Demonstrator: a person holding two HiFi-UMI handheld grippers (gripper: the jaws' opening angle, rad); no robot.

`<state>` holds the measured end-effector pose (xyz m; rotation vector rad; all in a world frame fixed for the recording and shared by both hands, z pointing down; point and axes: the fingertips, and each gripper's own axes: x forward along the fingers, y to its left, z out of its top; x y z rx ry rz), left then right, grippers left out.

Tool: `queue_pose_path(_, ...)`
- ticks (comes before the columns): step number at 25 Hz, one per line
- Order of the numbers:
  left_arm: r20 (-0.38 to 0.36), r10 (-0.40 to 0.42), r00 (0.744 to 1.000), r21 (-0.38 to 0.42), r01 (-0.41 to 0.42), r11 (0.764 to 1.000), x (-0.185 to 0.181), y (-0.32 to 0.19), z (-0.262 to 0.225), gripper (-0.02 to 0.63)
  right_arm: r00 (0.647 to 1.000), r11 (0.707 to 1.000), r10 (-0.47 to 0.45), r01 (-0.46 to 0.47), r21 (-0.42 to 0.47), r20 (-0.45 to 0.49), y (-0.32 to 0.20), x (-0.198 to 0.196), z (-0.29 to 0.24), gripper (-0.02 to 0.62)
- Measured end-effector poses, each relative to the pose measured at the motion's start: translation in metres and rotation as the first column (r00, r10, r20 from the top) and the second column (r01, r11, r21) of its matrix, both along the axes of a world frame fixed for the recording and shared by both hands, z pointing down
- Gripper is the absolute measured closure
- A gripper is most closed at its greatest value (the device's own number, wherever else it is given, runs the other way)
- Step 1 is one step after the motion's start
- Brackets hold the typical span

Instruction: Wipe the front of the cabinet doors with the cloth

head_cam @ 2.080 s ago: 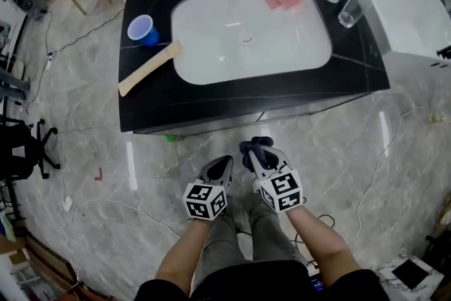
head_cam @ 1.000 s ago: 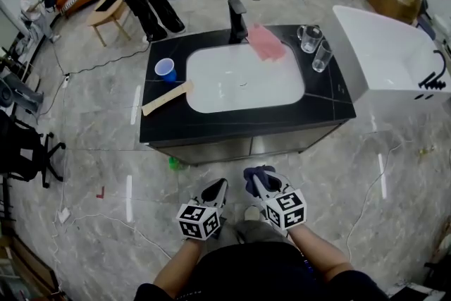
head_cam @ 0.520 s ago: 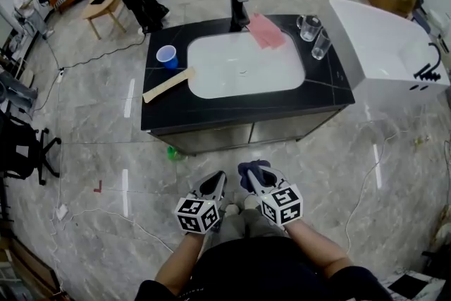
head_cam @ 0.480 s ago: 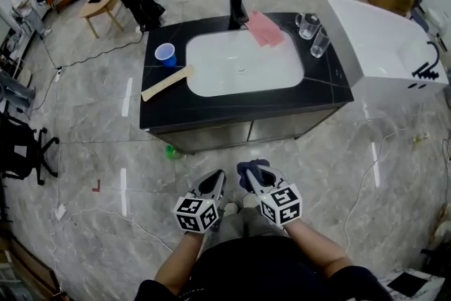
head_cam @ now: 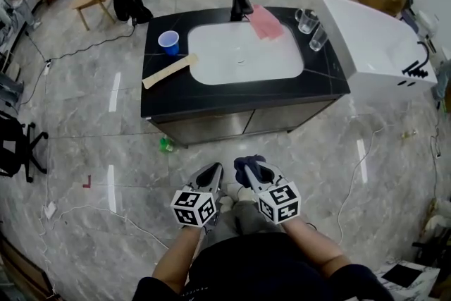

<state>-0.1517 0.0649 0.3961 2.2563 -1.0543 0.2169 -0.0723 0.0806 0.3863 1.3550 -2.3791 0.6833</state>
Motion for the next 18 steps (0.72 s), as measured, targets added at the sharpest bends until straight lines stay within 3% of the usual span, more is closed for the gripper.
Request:
queue_pose_path(8,-0.010,0.017,1.000,0.015,-0.017,1.000,-0.002,0.000,0.005,0.592,0.999,1.000,0.017,-0.017,0.020,-0.034,0.002,0.004,0.002,0.543)
queue_pose_path(18,0.031,-0.004,1.000,0.012,0.003,1.000,0.021,-0.010,0.015,0.592,1.000,0.999,0.021,-0.021,0.040,0.008,-0.018,0.029,0.008,0.544)
